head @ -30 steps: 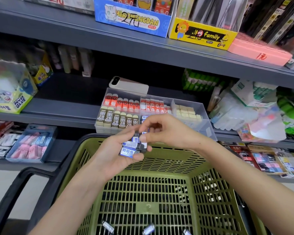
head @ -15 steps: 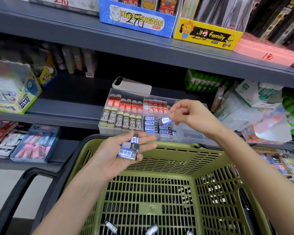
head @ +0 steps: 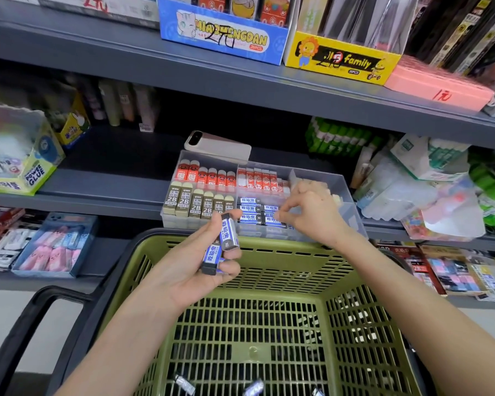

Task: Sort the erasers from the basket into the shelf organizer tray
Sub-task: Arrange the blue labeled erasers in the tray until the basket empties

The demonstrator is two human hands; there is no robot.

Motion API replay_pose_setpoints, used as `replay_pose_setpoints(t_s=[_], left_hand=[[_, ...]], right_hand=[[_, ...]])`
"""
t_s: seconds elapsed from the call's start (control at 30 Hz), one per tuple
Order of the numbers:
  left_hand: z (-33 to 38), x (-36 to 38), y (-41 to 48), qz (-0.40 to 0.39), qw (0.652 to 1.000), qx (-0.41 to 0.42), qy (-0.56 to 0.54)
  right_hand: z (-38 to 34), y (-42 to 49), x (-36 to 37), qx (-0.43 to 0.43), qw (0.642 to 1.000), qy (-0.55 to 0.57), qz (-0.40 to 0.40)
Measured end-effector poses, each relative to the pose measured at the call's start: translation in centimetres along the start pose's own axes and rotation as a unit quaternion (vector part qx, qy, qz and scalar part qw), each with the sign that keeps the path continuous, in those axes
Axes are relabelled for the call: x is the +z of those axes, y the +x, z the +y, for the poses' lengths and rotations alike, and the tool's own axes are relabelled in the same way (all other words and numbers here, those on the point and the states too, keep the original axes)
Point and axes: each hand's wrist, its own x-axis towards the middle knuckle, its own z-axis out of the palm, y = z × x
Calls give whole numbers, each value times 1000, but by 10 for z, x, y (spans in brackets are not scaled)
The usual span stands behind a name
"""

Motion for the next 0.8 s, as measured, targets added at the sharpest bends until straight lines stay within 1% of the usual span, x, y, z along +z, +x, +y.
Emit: replay_pose_setpoints(t_s=[0.07,0.1,0.13,0.17,0.2,0.23,0.27,0.3,0.37,0.43,0.5,0.57,0.6,0.63,0.7,0.73,0.8], left_hand=[[-1,2,0,4,1000,15,-2],[-1,3,0,11,1000,27,8],[-1,4,0,21,999,44,23],[-2,4,1,30,997,65,42],[-2,4,0,39,994,86,61],[-2,4,0,46,990,107,79],[-2,4,0,52,986,126,94],[-2,4,-1,55,983,142,104],[-2,5,-2,55,979,164,112],[-1,6,-3,53,976,174,119],[-1,7,-4,53,976,174,119],[-1,8,-4,57,976,169,122],[-1,7,-4,61,976,168,126],[-1,7,-4,66,974,171,130],[-2,7,-4,80,969,186,140],[-2,7,-4,87,967,192,143],[-3,7,-4,99,963,202,152]], right_hand=[[-4,-3,-2,-11,998,-49,23],[-8,-7,-4,-21,997,-41,60],[-16,-13,-8,-25,995,11,91],[-28,-20,-13,-19,990,106,94],[-42,-27,-17,-10,975,213,63],[-55,-33,-19,-2,957,288,16],[-66,-38,-19,2,945,326,-23],[-75,-42,-18,5,939,342,-43],[-84,-44,-15,24,920,389,-45],[-85,-45,-14,56,888,454,-47],[-82,-45,-15,76,866,491,-57],[-70,-40,-22,87,864,494,-42],[-60,-36,-26,93,871,482,-22],[-49,-31,-32,101,886,452,3],[-25,-20,-39,124,937,325,28],[-16,-15,-40,127,960,250,18],[-6,-5,-35,112,981,155,-19]])
